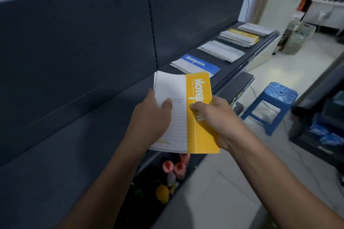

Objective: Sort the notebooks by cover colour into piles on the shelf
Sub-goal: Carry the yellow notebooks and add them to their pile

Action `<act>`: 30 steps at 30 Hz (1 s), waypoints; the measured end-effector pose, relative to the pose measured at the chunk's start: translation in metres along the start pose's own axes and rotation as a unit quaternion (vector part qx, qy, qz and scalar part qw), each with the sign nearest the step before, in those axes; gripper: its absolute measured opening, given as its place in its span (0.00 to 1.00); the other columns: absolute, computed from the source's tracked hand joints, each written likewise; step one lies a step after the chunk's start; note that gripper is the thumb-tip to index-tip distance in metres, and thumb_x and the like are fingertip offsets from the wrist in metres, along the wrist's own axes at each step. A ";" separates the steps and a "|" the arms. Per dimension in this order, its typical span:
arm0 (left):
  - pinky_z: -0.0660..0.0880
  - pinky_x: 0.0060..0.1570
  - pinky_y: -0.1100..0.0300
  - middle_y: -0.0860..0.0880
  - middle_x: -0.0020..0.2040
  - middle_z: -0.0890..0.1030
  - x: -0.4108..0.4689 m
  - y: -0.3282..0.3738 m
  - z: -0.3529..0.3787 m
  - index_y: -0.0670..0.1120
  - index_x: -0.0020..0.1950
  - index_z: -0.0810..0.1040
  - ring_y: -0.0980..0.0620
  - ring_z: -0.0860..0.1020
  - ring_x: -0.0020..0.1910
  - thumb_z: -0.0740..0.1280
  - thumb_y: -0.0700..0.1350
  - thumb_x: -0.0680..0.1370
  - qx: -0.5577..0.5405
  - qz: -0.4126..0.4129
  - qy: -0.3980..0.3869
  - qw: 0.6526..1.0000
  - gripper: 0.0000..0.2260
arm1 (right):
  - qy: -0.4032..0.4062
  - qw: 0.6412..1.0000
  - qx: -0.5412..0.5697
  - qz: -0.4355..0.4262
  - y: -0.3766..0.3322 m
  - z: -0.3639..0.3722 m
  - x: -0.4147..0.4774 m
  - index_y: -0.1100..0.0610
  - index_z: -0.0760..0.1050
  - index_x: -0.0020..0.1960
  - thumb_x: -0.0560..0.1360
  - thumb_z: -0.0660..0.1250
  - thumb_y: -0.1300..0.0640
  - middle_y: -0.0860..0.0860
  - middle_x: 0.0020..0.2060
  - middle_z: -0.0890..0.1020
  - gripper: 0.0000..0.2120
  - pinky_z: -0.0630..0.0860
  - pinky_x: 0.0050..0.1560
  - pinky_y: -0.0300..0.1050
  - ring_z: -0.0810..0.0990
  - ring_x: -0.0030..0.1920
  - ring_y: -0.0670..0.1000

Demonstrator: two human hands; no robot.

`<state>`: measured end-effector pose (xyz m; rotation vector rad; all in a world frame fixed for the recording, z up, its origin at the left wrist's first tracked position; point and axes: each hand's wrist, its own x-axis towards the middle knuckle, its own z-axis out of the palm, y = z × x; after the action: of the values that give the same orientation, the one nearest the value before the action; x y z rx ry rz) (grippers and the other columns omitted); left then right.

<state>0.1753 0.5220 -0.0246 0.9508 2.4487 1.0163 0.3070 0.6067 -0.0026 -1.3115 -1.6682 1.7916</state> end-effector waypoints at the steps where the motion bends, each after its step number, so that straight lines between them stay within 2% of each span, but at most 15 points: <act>1: 0.69 0.49 0.55 0.50 0.59 0.80 0.007 0.009 0.011 0.51 0.67 0.71 0.49 0.76 0.54 0.59 0.56 0.83 0.001 -0.003 -0.007 1.000 0.16 | -0.002 1.000 0.000 0.005 -0.002 -0.013 0.007 0.60 0.73 0.42 0.77 0.67 0.64 0.72 0.45 0.79 0.06 0.79 0.47 0.61 0.74 0.42 0.55; 3: 0.69 0.49 0.55 0.51 0.58 0.80 0.022 0.028 0.031 0.51 0.66 0.72 0.50 0.76 0.52 0.59 0.57 0.82 0.004 -0.004 -0.019 1.000 0.16 | 0.002 1.000 0.002 0.019 -0.006 -0.037 0.023 0.64 0.72 0.44 0.77 0.67 0.64 0.75 0.54 0.77 0.05 0.76 0.55 0.75 0.73 0.43 0.54; 4: 0.70 0.48 0.55 0.51 0.57 0.79 0.030 0.037 0.040 0.51 0.66 0.72 0.50 0.77 0.52 0.59 0.57 0.82 0.005 -0.002 -0.024 1.000 0.16 | 0.007 1.000 0.004 0.022 -0.007 -0.049 0.033 0.62 0.72 0.44 0.77 0.67 0.64 0.74 0.57 0.76 0.05 0.76 0.55 0.75 0.73 0.43 0.54; 7: 0.70 0.45 0.55 0.52 0.55 0.79 0.057 0.063 0.066 0.52 0.65 0.72 0.51 0.78 0.51 0.59 0.57 0.82 0.005 0.010 -0.040 0.999 0.15 | 0.038 0.999 0.009 0.025 -0.012 -0.080 0.065 0.56 0.71 0.41 0.77 0.68 0.63 0.71 0.57 0.79 0.09 0.79 0.48 0.59 0.76 0.40 0.57; 9: 0.70 0.44 0.56 0.52 0.55 0.79 0.077 0.078 0.083 0.52 0.65 0.72 0.51 0.78 0.50 0.60 0.56 0.82 0.004 0.019 -0.051 0.998 0.14 | 0.047 0.998 0.021 0.040 -0.016 -0.097 0.085 0.55 0.71 0.40 0.78 0.68 0.62 0.70 0.57 0.80 0.10 0.80 0.55 0.65 0.77 0.41 0.57; 11: 0.70 0.44 0.56 0.52 0.55 0.79 0.101 0.092 0.100 0.52 0.66 0.72 0.51 0.77 0.51 0.60 0.56 0.82 0.000 0.026 -0.064 0.998 0.15 | 0.056 0.997 0.031 0.052 -0.021 -0.112 0.106 0.56 0.70 0.40 0.78 0.67 0.63 0.72 0.57 0.78 0.10 0.75 0.59 0.71 0.76 0.41 0.57; 14: 0.72 0.49 0.55 0.52 0.57 0.79 0.138 0.113 0.127 0.51 0.66 0.72 0.49 0.77 0.54 0.61 0.56 0.82 -0.014 0.040 -0.081 0.996 0.16 | 0.085 0.994 0.034 0.064 -0.028 -0.136 0.140 0.64 0.70 0.41 0.78 0.66 0.64 0.75 0.52 0.78 0.09 0.80 0.55 0.64 0.75 0.42 0.56; 16: 0.73 0.51 0.53 0.51 0.57 0.79 0.162 0.128 0.145 0.50 0.66 0.73 0.48 0.77 0.55 0.61 0.55 0.82 -0.020 0.047 -0.091 0.995 0.16 | 0.109 0.991 0.042 0.067 -0.033 -0.151 0.163 0.67 0.71 0.43 0.78 0.66 0.65 0.74 0.58 0.76 0.08 0.80 0.57 0.65 0.78 0.42 0.60; 18: 0.73 0.50 0.53 0.50 0.55 0.80 0.183 0.143 0.162 0.49 0.65 0.73 0.48 0.77 0.52 0.61 0.55 0.82 -0.021 0.057 -0.100 0.993 0.15 | 0.131 0.988 0.045 0.072 -0.036 -0.168 0.184 0.68 0.72 0.45 0.78 0.66 0.64 0.72 0.60 0.76 0.07 0.75 0.60 0.74 0.84 0.51 0.71; 19: 0.72 0.49 0.54 0.50 0.54 0.80 0.193 0.152 0.170 0.48 0.64 0.73 0.49 0.77 0.51 0.61 0.55 0.82 -0.020 0.067 -0.105 0.992 0.15 | 0.142 0.986 0.048 0.070 -0.039 -0.177 0.194 0.66 0.73 0.45 0.78 0.66 0.64 0.72 0.59 0.77 0.06 0.74 0.58 0.76 0.82 0.56 0.72; 21: 0.70 0.47 0.55 0.51 0.54 0.79 0.211 0.167 0.187 0.48 0.65 0.72 0.49 0.76 0.50 0.61 0.55 0.82 -0.013 0.081 -0.112 0.990 0.15 | 0.157 0.984 0.055 0.071 -0.044 -0.194 0.212 0.63 0.75 0.45 0.79 0.66 0.64 0.70 0.58 0.79 0.04 0.75 0.56 0.76 0.80 0.58 0.71; 23: 0.73 0.49 0.53 0.50 0.55 0.79 0.226 0.180 0.202 0.48 0.66 0.71 0.49 0.77 0.52 0.61 0.55 0.82 -0.004 0.083 -0.117 0.990 0.16 | 0.165 0.981 0.072 0.077 -0.046 -0.212 0.231 0.68 0.76 0.51 0.78 0.66 0.64 0.68 0.57 0.81 0.06 0.77 0.56 0.74 0.82 0.57 0.69; 25: 0.77 0.51 0.51 0.50 0.56 0.79 0.243 0.192 0.217 0.48 0.67 0.70 0.49 0.78 0.52 0.61 0.56 0.82 -0.005 0.079 -0.123 0.989 0.17 | 0.162 0.980 0.085 0.082 -0.046 -0.230 0.251 0.65 0.77 0.58 0.79 0.67 0.62 0.64 0.52 0.86 0.09 0.80 0.56 0.69 0.86 0.52 0.64; 28: 0.70 0.43 0.57 0.52 0.56 0.78 0.265 0.213 0.240 0.49 0.69 0.71 0.52 0.74 0.49 0.61 0.55 0.82 -0.005 0.071 -0.121 0.990 0.18 | 0.148 0.982 0.088 0.078 -0.047 -0.257 0.284 0.62 0.78 0.59 0.79 0.68 0.61 0.60 0.48 0.87 0.10 0.83 0.53 0.62 0.88 0.44 0.58; 30: 0.68 0.43 0.58 0.52 0.57 0.78 0.278 0.227 0.256 0.49 0.69 0.71 0.53 0.74 0.49 0.61 0.56 0.82 -0.012 0.059 -0.114 0.992 0.18 | 0.134 0.985 0.078 0.071 -0.047 -0.277 0.308 0.64 0.78 0.58 0.79 0.67 0.62 0.62 0.49 0.86 0.09 0.83 0.50 0.60 0.86 0.41 0.56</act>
<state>0.2087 0.9604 -0.0504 1.1476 2.2104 0.9161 0.3601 1.0189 -0.0392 -1.5549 -1.2950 1.6945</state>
